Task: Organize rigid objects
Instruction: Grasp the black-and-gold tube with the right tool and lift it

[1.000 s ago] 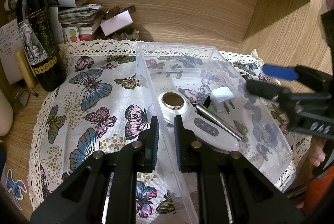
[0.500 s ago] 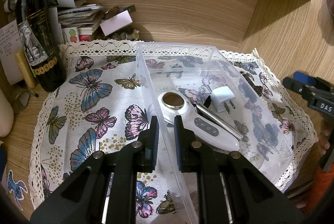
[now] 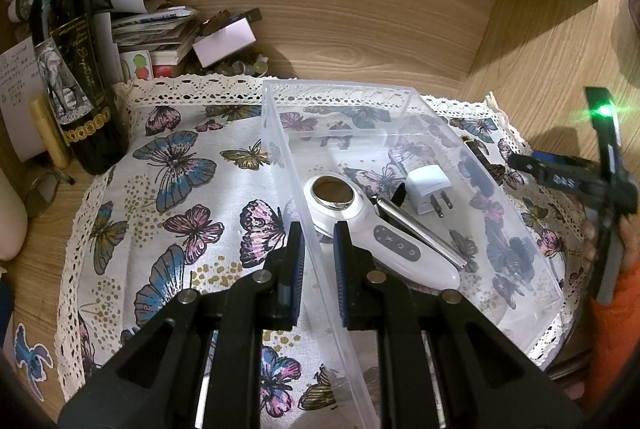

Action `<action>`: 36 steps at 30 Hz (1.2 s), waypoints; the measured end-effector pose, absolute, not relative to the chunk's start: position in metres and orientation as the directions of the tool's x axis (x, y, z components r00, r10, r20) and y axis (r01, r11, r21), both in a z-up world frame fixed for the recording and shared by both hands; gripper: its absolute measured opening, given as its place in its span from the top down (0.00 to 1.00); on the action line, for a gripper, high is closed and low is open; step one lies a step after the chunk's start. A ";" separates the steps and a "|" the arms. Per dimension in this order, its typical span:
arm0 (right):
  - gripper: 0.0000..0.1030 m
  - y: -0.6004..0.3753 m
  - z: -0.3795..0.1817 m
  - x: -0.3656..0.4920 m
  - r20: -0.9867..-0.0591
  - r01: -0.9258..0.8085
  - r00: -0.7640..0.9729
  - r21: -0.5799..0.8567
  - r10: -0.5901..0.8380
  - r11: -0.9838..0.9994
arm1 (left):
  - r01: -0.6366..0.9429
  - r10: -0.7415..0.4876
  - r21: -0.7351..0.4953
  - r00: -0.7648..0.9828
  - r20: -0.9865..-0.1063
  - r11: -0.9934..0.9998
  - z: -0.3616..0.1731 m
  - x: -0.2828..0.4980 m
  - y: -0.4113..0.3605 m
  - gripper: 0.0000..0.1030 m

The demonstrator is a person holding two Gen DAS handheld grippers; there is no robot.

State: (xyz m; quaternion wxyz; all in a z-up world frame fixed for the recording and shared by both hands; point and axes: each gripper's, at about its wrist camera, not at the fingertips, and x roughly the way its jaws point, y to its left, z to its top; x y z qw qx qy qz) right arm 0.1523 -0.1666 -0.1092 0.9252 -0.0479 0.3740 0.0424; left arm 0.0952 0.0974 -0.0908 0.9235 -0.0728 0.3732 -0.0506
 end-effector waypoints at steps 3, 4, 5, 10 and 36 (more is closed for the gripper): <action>0.51 -0.164 -0.112 0.168 -0.711 -0.123 0.702 -0.061 0.043 0.991 | 0.040 -0.150 -0.174 0.716 -0.682 0.984 -0.091 0.096 0.097 0.87; 0.52 -0.163 -0.114 0.175 -0.720 -0.128 0.692 -0.060 0.046 0.990 | 0.040 -0.152 -0.177 0.716 -0.682 0.983 -0.091 0.096 0.097 0.87; 0.53 -0.162 -0.116 0.180 -0.729 -0.130 0.683 -0.061 0.045 0.990 | 0.040 -0.153 -0.179 0.716 -0.681 0.983 -0.091 0.096 0.097 0.87; 0.61 -0.158 -0.135 0.210 -0.779 -0.132 0.627 -0.085 0.017 0.988 | 0.040 -0.157 -0.184 0.716 -0.680 0.982 -0.091 0.095 0.097 0.87; 0.79 -0.110 -0.051 0.097 -0.575 -0.256 0.806 -0.117 0.145 0.960 | 0.041 -0.143 -0.163 0.717 -0.683 0.986 -0.090 0.097 0.093 0.87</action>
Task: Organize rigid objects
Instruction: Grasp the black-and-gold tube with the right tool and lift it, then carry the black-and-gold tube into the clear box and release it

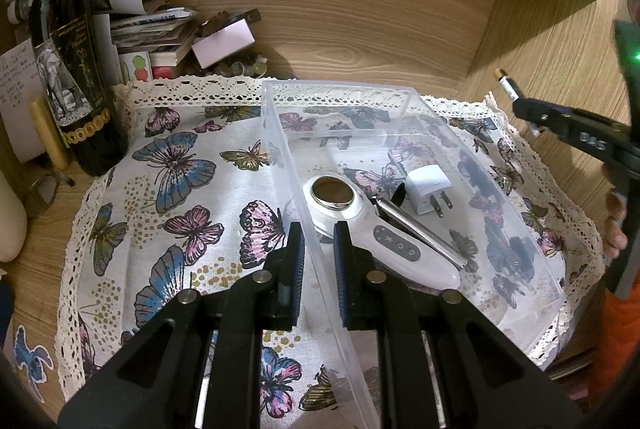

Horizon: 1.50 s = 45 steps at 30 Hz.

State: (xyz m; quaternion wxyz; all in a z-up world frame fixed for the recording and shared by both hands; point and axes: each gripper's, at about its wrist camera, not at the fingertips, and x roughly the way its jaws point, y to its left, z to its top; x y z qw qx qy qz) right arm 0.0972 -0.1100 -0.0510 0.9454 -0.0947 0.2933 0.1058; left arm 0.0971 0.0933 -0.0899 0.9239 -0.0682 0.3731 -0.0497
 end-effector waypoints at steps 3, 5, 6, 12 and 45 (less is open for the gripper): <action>0.79 -0.095 -0.049 0.098 -0.555 -0.300 0.811 -0.125 0.184 0.946 | 0.040 -0.140 -0.160 0.716 -0.683 0.986 -0.090 0.098 0.093 0.87; 0.79 -0.085 -0.051 0.097 -0.549 -0.325 0.810 -0.128 0.206 0.937 | 0.040 -0.140 -0.159 0.717 -0.683 0.986 -0.090 0.097 0.093 0.87; 0.79 -0.082 -0.051 0.094 -0.549 -0.340 0.807 -0.130 0.219 0.931 | 0.040 -0.140 -0.160 0.717 -0.683 0.986 -0.090 0.098 0.093 0.87; 0.79 -0.058 -0.061 0.085 -0.568 -0.418 0.774 -0.130 0.278 0.899 | 0.040 -0.139 -0.159 0.717 -0.683 0.987 -0.090 0.098 0.094 0.87; 0.79 0.001 -0.126 0.108 -0.784 -0.596 0.573 -0.199 0.239 0.778 | 0.040 -0.138 -0.158 0.718 -0.683 0.987 -0.090 0.098 0.094 0.87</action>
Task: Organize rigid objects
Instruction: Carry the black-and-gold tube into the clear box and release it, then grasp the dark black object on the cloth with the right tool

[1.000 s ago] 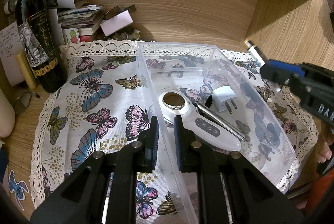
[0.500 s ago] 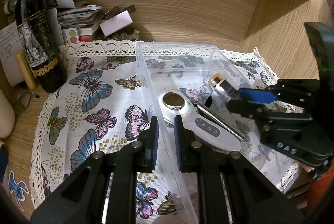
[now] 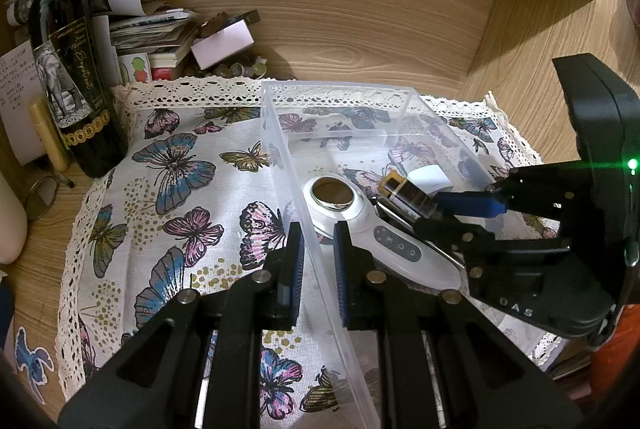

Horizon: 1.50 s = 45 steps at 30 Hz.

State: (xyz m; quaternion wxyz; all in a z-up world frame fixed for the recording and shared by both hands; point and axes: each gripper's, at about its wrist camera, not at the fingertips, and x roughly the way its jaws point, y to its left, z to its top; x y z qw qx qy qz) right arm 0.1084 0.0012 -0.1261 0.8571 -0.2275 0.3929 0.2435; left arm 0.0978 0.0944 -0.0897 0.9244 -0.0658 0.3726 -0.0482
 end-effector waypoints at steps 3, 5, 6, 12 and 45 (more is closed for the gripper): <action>0.79 0.002 -0.127 0.108 -0.789 -0.601 0.566 -0.198 0.238 0.774 | 0.040 -0.138 -0.157 0.718 -0.683 0.987 -0.090 0.098 0.095 0.87; 0.79 0.003 -0.127 0.107 -0.793 -0.604 0.560 -0.190 0.242 0.774 | 0.041 -0.139 -0.158 0.717 -0.683 0.987 -0.090 0.098 0.095 0.87; 0.79 0.003 -0.127 0.107 -0.791 -0.603 0.561 -0.190 0.243 0.775 | 0.041 -0.139 -0.158 0.717 -0.683 0.987 -0.090 0.098 0.095 0.87; 0.68 -0.002 -0.115 0.101 -0.762 -0.587 0.592 -0.183 0.263 0.789 | 0.041 -0.139 -0.158 0.718 -0.683 0.987 -0.090 0.098 0.095 0.87; 0.33 -0.146 -0.123 0.121 -0.720 -0.165 0.688 -0.041 0.085 0.985 | 0.041 -0.140 -0.159 0.718 -0.682 0.986 -0.090 0.098 0.093 0.87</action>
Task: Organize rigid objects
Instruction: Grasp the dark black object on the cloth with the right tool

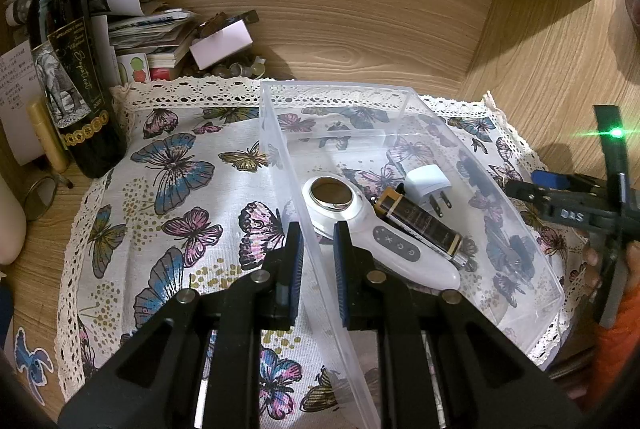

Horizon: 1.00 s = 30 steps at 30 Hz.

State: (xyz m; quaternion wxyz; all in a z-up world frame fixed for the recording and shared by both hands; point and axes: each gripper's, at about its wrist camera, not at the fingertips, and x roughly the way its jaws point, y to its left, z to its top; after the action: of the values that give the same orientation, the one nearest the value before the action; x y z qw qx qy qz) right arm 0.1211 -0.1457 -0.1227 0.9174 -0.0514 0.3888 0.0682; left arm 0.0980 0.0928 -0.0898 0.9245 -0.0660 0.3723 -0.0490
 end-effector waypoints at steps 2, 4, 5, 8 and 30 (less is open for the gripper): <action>0.41 -0.151 -0.127 0.128 -0.732 -0.149 0.676 -0.030 0.080 0.988 | 0.042 -0.140 -0.158 0.718 -0.682 0.987 -0.090 0.098 0.093 0.87; 0.47 -0.154 -0.133 0.137 -0.748 -0.133 0.660 -0.019 0.074 0.991 | 0.042 -0.140 -0.159 0.718 -0.682 0.986 -0.090 0.098 0.093 0.87; 0.49 -0.156 -0.137 0.140 -0.754 -0.127 0.653 -0.018 0.070 0.992 | 0.042 -0.140 -0.159 0.718 -0.682 0.986 -0.090 0.098 0.093 0.87; 0.55 -0.157 -0.145 0.148 -0.765 -0.111 0.642 -0.027 0.051 0.993 | 0.042 -0.140 -0.159 0.718 -0.682 0.986 -0.090 0.098 0.093 0.87; 0.71 -0.127 -0.094 0.112 -0.641 -0.199 0.758 -0.052 0.120 0.979 | 0.044 -0.140 -0.156 0.718 -0.682 0.987 -0.090 0.098 0.092 0.87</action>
State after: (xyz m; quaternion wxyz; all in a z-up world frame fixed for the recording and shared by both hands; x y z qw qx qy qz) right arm 0.1116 -0.1273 -0.0937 0.9357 -0.0584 0.3373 0.0854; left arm 0.0981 0.0924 -0.0898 0.9246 -0.0645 0.3722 -0.0496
